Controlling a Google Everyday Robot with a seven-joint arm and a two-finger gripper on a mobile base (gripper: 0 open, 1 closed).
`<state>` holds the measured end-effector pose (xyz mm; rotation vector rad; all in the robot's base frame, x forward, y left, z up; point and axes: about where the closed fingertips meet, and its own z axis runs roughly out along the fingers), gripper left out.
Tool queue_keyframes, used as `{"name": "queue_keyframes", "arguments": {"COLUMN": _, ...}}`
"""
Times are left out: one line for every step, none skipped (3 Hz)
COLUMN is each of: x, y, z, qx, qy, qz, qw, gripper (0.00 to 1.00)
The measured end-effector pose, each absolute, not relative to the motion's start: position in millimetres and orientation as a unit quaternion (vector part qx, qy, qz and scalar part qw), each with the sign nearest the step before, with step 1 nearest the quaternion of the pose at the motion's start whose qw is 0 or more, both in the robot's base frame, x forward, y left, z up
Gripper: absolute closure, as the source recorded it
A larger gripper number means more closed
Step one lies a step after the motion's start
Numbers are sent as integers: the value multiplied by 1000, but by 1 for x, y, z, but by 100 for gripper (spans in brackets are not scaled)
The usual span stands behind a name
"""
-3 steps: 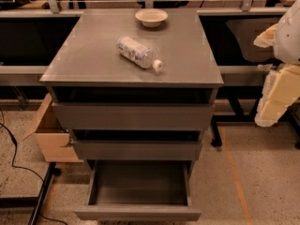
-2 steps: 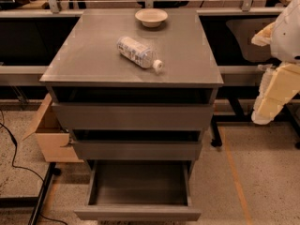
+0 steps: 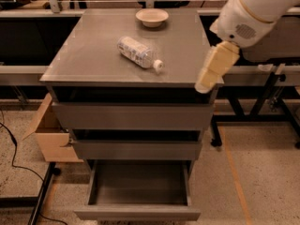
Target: Place blue plastic bottle into bottom drawer
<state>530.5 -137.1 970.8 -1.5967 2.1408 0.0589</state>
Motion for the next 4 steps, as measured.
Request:
{"name": "queue_keyframes", "arguments": {"x": 567, "y": -102, "z": 960, "qx": -554, "qy": 789, "qz": 64, "qw": 258, "gripper": 0}}
{"name": "queue_keyframes", "arguments": {"x": 571, "y": -100, "z": 958, "qx": -550, "qy": 791, "qz": 68, "qw": 259, "gripper": 0}}
{"name": "queue_keyframes", "arguments": {"x": 574, "y": -97, "z": 953, "qx": -545, "qy": 792, "qz": 75, "qw": 266, "gripper": 0}}
{"name": "queue_keyframes", "arguments": {"x": 621, "y": -59, "z": 927, "qx": -513, "qy": 792, "qz": 129, "qw": 306, "gripper": 0}}
